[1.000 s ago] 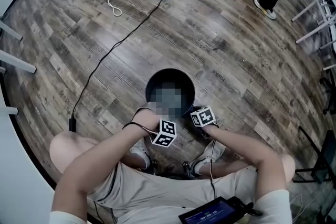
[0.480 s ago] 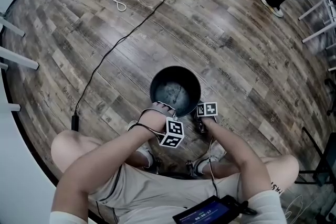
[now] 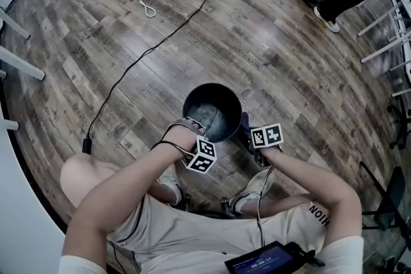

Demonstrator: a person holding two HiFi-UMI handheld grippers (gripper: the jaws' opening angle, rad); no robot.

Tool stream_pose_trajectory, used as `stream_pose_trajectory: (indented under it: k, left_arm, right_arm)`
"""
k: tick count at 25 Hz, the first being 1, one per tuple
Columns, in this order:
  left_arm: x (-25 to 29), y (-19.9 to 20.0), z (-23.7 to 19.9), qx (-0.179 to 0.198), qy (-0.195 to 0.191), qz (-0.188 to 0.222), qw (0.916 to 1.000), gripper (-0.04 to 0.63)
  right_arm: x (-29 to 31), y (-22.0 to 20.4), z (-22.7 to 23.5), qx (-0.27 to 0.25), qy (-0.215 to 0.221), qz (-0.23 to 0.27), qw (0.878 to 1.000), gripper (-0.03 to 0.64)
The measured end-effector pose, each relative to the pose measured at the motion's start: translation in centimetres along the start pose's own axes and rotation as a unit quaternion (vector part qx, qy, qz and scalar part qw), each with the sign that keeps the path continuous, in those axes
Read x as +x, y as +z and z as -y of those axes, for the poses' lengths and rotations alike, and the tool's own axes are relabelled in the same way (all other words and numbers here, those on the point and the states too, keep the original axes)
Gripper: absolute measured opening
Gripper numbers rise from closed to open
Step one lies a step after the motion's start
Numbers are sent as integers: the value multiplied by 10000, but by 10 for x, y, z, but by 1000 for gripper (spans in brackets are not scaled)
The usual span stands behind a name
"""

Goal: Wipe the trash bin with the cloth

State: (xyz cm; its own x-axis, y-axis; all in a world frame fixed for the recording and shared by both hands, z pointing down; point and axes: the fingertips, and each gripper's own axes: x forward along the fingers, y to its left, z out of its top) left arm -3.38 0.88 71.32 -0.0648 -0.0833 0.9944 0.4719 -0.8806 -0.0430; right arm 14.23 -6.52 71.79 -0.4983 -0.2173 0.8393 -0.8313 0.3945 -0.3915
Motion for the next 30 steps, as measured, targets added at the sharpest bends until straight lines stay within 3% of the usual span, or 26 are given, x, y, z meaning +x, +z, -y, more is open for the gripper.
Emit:
stream_pose_trajectory:
  k: [3, 5, 11, 15, 20, 26, 30]
  left_arm:
    - [7, -5, -2, 252, 304, -221, 9990, 169]
    - [6, -3, -6, 241, 465, -229, 9984, 76]
    - [4, -1, -5, 195, 386, -226, 9988, 57]
    - [1, 15, 0, 271, 342, -75, 9990, 31]
    - [-2, 30, 3, -49, 179, 256, 9995, 31]
    - [-2, 33, 1, -205, 85, 352, 9991, 29]
    - [-3, 34, 0, -337, -5, 378, 9987, 28]
  right_arm:
    - [-40, -4, -29, -213, 132, 82, 9997, 64]
    - [-59, -9, -46, -304, 211, 171, 9992, 64]
    - [-57, -1, -74, -470, 313, 306, 9979, 64]
    - [-34, -2, -58, -493, 147, 242, 9984, 64]
    - [2, -7, -27, -630, -20, 237, 9977, 64]
    - [52, -15, 6, -721, -365, 210, 9965, 64]
    - [88, -30, 22, -518, -324, 90, 9981, 64]
